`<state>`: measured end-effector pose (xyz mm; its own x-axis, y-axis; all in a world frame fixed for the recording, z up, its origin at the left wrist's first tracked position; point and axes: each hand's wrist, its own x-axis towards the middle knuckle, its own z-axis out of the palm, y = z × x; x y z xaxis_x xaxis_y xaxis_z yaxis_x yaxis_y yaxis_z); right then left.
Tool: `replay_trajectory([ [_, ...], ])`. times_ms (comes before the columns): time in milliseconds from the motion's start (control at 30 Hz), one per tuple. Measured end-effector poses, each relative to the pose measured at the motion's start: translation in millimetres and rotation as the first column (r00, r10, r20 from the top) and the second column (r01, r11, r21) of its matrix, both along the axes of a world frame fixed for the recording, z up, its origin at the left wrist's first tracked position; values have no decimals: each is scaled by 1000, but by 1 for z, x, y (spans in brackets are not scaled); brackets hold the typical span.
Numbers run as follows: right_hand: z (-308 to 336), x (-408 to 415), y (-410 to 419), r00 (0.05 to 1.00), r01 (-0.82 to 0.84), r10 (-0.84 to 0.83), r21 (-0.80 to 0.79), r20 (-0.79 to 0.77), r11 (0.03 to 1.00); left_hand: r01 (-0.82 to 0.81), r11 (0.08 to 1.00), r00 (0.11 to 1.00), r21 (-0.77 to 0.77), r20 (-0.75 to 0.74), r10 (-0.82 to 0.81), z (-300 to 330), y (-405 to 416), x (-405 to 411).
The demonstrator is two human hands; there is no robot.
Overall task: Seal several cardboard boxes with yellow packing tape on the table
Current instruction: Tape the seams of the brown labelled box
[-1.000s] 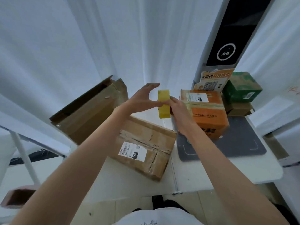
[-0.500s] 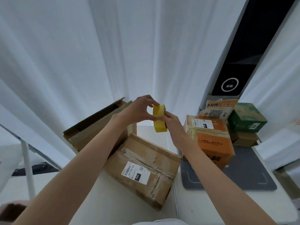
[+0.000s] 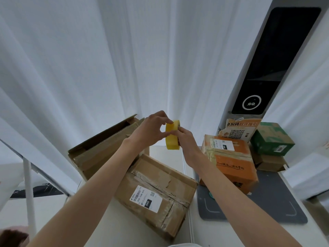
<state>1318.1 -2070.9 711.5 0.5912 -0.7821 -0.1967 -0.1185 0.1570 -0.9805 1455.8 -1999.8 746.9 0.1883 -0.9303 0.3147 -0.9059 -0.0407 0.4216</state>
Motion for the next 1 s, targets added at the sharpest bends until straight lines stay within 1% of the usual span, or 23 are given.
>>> replay_trajectory([
  [133,-2,0,-2,1000,5,-5,-3,-10,1000,-8,1000,999,25,-33,9,0,-3,-2],
  [267,-3,0,0,1000,13,-13,16,-7,1000,-10,987,997,159,-68,22,3,-7,0],
  [333,-3,1,3,1000,27,-26,21,-2,999,-12,981,998,192,-62,24,3,-8,1],
  [433,-4,2,7,999,37,-37,3,-14,999,-11,984,999,180,-29,17,0,-6,2],
  [567,-2,1,12,997,64,-64,-8,-41,998,8,991,999,133,-42,-3,-8,-2,1],
  [733,-8,-5,21,992,108,-107,4,-71,994,61,991,992,122,-118,-47,-16,0,-4],
  [833,-13,-11,28,989,111,-111,-7,-94,994,88,985,985,151,-161,-64,-25,1,-5],
  [1000,-19,-19,37,985,109,-112,-25,-130,994,132,963,984,236,-148,-99,-30,-1,-8],
])
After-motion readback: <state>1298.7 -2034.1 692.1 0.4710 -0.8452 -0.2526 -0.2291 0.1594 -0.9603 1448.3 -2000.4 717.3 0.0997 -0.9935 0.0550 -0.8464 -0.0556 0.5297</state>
